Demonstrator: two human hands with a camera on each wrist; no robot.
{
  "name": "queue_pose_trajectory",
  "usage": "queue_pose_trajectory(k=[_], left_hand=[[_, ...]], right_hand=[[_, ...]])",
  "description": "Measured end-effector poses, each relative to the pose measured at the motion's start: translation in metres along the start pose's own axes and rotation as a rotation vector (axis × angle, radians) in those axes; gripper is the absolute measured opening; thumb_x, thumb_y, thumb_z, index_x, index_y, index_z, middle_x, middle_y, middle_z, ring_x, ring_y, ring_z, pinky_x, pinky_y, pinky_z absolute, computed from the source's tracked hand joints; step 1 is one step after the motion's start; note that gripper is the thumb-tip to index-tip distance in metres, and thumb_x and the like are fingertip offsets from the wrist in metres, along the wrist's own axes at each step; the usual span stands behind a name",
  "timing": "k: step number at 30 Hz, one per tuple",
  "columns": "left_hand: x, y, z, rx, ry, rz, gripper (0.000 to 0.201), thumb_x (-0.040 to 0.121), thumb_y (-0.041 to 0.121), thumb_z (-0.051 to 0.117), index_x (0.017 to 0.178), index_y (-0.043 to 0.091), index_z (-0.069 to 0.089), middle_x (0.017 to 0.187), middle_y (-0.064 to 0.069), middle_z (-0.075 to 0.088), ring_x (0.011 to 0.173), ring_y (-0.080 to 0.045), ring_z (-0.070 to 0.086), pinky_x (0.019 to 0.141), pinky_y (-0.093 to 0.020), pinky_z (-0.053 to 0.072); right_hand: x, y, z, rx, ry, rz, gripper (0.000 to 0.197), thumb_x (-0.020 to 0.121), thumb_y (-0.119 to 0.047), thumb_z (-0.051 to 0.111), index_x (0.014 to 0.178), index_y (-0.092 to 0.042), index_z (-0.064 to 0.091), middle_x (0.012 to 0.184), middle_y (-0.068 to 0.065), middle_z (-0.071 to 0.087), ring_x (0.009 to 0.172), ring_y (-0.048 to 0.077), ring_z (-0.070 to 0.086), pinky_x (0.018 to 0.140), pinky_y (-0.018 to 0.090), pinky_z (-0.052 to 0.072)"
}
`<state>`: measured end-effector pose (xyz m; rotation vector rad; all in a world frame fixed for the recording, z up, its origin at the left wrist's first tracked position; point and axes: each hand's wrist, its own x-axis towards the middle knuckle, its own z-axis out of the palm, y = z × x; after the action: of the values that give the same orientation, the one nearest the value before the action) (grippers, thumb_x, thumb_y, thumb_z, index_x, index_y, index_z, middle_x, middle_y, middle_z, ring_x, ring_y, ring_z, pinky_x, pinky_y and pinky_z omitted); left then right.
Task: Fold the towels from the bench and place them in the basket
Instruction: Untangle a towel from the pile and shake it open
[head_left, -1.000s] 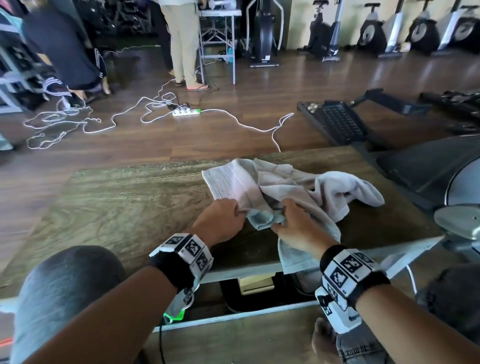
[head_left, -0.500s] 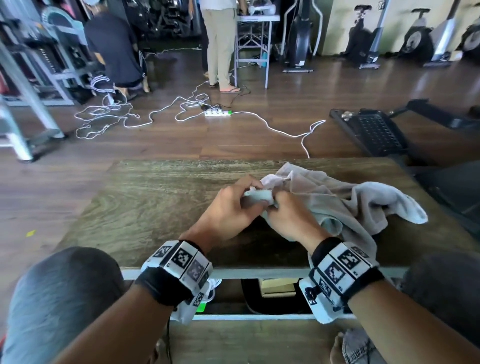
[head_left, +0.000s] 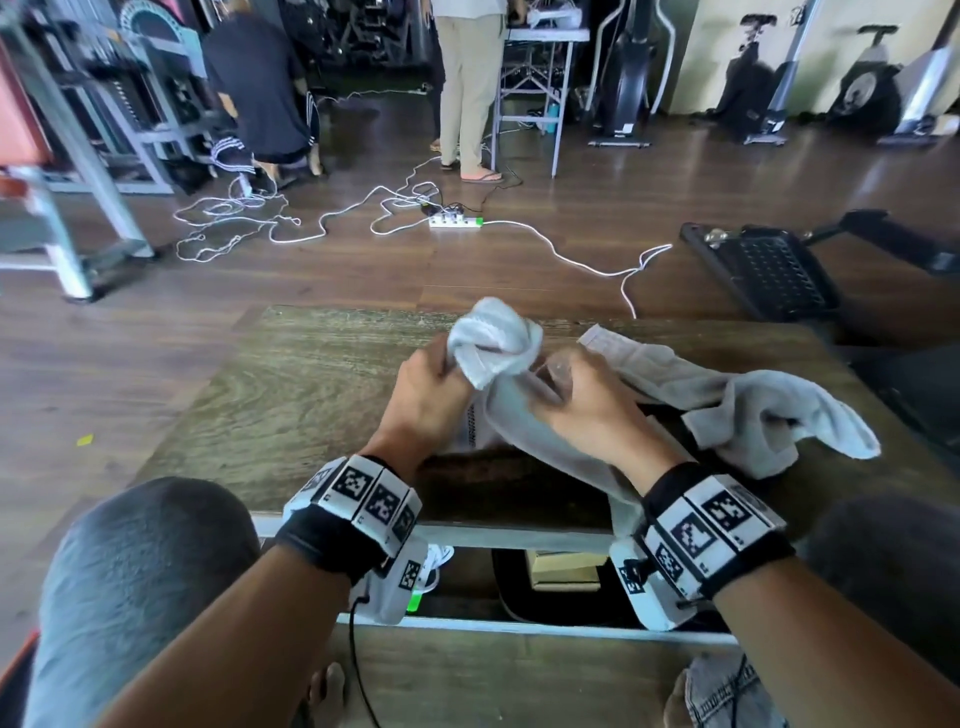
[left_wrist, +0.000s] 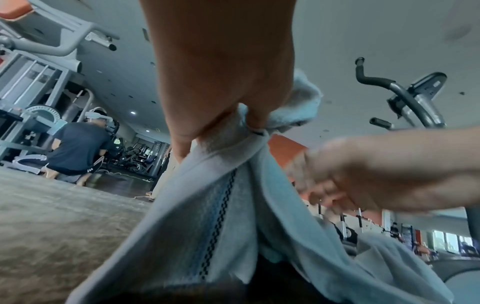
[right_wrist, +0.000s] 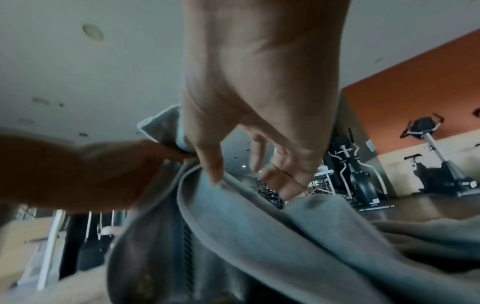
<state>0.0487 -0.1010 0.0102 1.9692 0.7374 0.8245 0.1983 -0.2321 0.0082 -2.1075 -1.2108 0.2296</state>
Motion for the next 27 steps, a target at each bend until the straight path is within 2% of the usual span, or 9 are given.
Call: queue_pose_trajectory(k=[3, 5, 7, 10, 13, 17, 22, 25, 27], left_hand=[[0.001, 0.008, -0.003, -0.095, 0.128, -0.042, 0.018, 0.096, 0.031, 0.054, 0.09, 0.017, 0.063, 0.078, 0.009, 0.068, 0.073, -0.006, 0.062, 0.058, -0.017, 0.047], [0.001, 0.013, -0.003, -0.13, 0.172, -0.046, 0.02, 0.1, 0.032, 0.049, 0.091, 0.019, 0.062, 0.079, 0.01, 0.067, 0.075, -0.004, 0.062, 0.061, -0.02, 0.046], [0.0, 0.015, -0.003, -0.145, 0.177, -0.043, 0.021, 0.101, 0.034, 0.047, 0.097, 0.02, 0.062, 0.083, 0.01, 0.068, 0.08, -0.004, 0.065, 0.064, -0.019, 0.046], [0.001, 0.015, -0.003, -0.2, 0.19, -0.033, 0.023, 0.1, 0.034, 0.048, 0.105, 0.018, 0.064, 0.089, 0.01, 0.07, 0.091, -0.008, 0.068, 0.071, -0.021, 0.049], [0.001, 0.02, -0.006, -0.269, 0.22, 0.007, 0.015, 0.101, 0.029, 0.05, 0.104, 0.022, 0.063, 0.088, 0.018, 0.07, 0.087, 0.002, 0.065, 0.073, -0.012, 0.049], [-0.004, 0.021, -0.008, -0.243, 0.19, 0.099, 0.011, 0.098, 0.021, 0.05, 0.098, 0.02, 0.061, 0.087, 0.01, 0.07, 0.085, -0.006, 0.064, 0.072, -0.022, 0.054], [-0.011, 0.007, -0.011, 0.039, 0.102, 0.094, 0.014, 0.097, 0.033, 0.053, 0.101, 0.021, 0.058, 0.086, 0.01, 0.068, 0.077, 0.001, 0.063, 0.064, -0.02, 0.048], [-0.012, -0.004, -0.007, 0.186, -0.002, 0.015, 0.024, 0.097, 0.043, 0.052, 0.099, 0.02, 0.054, 0.087, 0.003, 0.067, 0.079, -0.016, 0.063, 0.066, -0.032, 0.05], [-0.012, -0.008, -0.004, 0.202, -0.13, -0.044, 0.03, 0.092, 0.048, 0.055, 0.106, 0.022, 0.051, 0.095, -0.001, 0.068, 0.087, -0.023, 0.065, 0.074, -0.041, 0.055]], right_hand=[[-0.015, 0.016, -0.004, -0.336, -0.216, 0.073, 0.081, 0.079, -0.046, 0.072, 0.148, -0.033, 0.031, 0.13, 0.004, 0.06, 0.096, 0.018, 0.063, 0.072, 0.03, 0.052], [-0.023, 0.02, -0.003, -0.499, -0.305, 0.107, 0.067, 0.084, -0.048, 0.068, 0.143, -0.031, 0.039, 0.121, 0.002, 0.066, 0.085, 0.018, 0.064, 0.065, 0.029, 0.048], [-0.023, 0.022, -0.004, -0.505, -0.296, 0.156, 0.036, 0.09, -0.047, 0.06, 0.117, -0.023, 0.06, 0.11, 0.0, 0.068, 0.088, 0.021, 0.066, 0.066, 0.031, 0.047], [-0.015, 0.022, -0.004, -0.297, -0.167, 0.169, 0.019, 0.096, -0.036, 0.052, 0.104, -0.022, 0.062, 0.1, 0.001, 0.067, 0.09, 0.026, 0.067, 0.07, 0.034, 0.052], [0.0, 0.015, -0.001, 0.027, 0.127, 0.042, 0.008, 0.097, -0.02, 0.052, 0.104, -0.019, 0.054, 0.098, 0.004, 0.068, 0.092, 0.027, 0.067, 0.079, 0.04, 0.055], [0.007, -0.008, -0.002, 0.436, -0.075, -0.063, 0.061, 0.1, -0.007, 0.052, 0.149, -0.038, 0.031, 0.142, -0.004, 0.057, 0.127, 0.006, 0.056, 0.106, 0.03, 0.046], [0.002, -0.013, -0.006, 0.137, -0.111, -0.067, 0.072, 0.096, -0.02, 0.061, 0.154, -0.038, 0.024, 0.113, -0.009, 0.07, 0.094, 0.004, 0.065, 0.082, 0.023, 0.052], [0.001, -0.016, -0.006, 0.275, -0.161, -0.052, 0.073, 0.089, -0.028, 0.069, 0.149, -0.042, 0.03, 0.107, -0.004, 0.07, 0.092, 0.008, 0.067, 0.083, 0.035, 0.057], [-0.001, -0.019, -0.005, 0.342, -0.203, -0.085, 0.068, 0.085, -0.031, 0.073, 0.143, -0.04, 0.039, 0.107, -0.007, 0.068, 0.091, 0.004, 0.067, 0.081, 0.027, 0.054]])
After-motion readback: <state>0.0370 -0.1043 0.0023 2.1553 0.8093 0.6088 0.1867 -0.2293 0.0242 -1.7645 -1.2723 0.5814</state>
